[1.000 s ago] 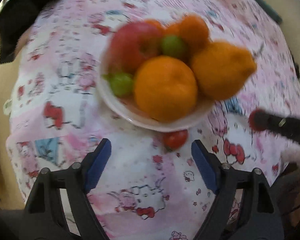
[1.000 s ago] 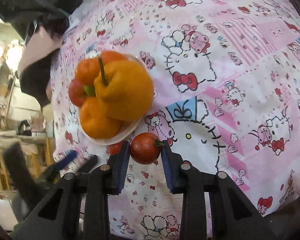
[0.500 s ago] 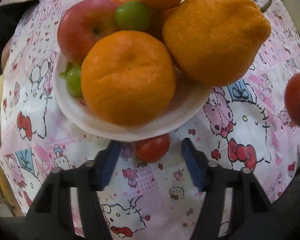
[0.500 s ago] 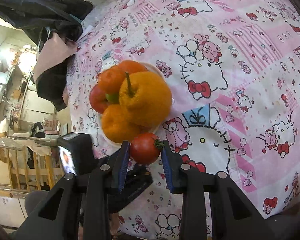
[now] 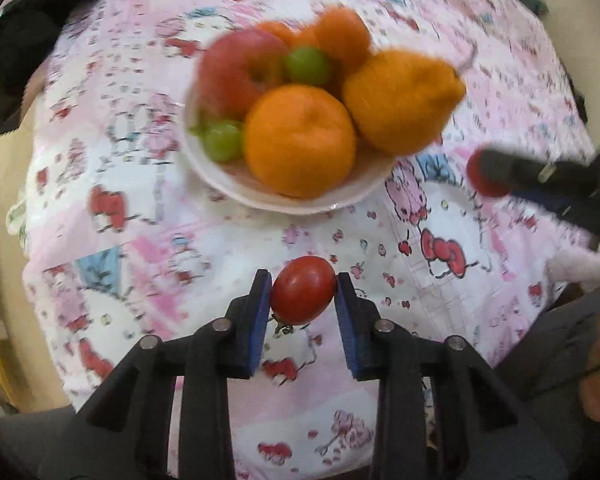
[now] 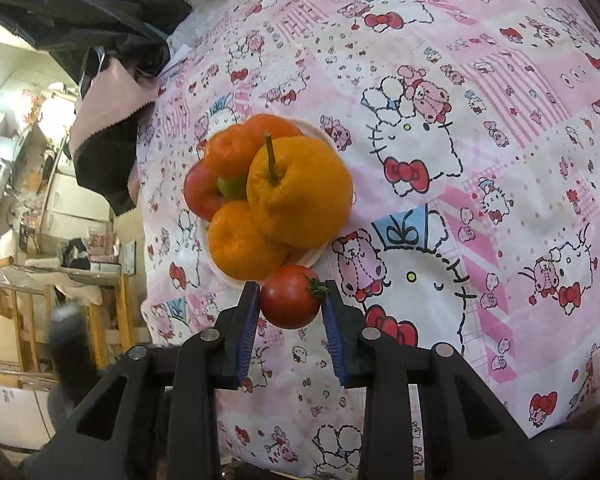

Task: Organize fruits
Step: 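Place the tomato on the plate with left tool while right tool releases another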

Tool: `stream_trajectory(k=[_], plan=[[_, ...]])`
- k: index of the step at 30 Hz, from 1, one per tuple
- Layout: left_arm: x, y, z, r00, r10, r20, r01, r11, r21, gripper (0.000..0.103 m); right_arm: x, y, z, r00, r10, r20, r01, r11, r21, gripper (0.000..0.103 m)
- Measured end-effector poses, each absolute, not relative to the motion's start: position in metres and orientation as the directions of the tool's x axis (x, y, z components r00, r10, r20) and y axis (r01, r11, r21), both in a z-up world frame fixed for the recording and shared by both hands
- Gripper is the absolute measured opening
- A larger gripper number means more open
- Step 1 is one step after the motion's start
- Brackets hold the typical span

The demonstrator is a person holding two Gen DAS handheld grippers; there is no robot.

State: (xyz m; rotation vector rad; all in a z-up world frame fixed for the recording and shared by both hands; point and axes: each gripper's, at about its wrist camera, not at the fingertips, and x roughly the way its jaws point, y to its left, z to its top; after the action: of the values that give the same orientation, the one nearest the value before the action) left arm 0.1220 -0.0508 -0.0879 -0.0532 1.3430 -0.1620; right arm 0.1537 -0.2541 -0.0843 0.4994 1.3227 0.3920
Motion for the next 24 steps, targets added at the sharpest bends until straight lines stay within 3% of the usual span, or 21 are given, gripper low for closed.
stream_trajectory(k=[9,24], plan=[[0.124,0.014,-0.056,0.353,-0.155,-0.923,-0.030,0.984,-0.176,0.028,0.157,-0.209,-0.102,0.177,0.446,-0.877,-0.116,0.895,0.432,0.033],[0.123,0.058,-0.054,0.381,-0.186,-0.906,-0.235,0.928,-0.289,0.028,0.200,-0.120,-0.071,0.254,0.437,-0.863,-0.348,0.874,0.340,0.033]])
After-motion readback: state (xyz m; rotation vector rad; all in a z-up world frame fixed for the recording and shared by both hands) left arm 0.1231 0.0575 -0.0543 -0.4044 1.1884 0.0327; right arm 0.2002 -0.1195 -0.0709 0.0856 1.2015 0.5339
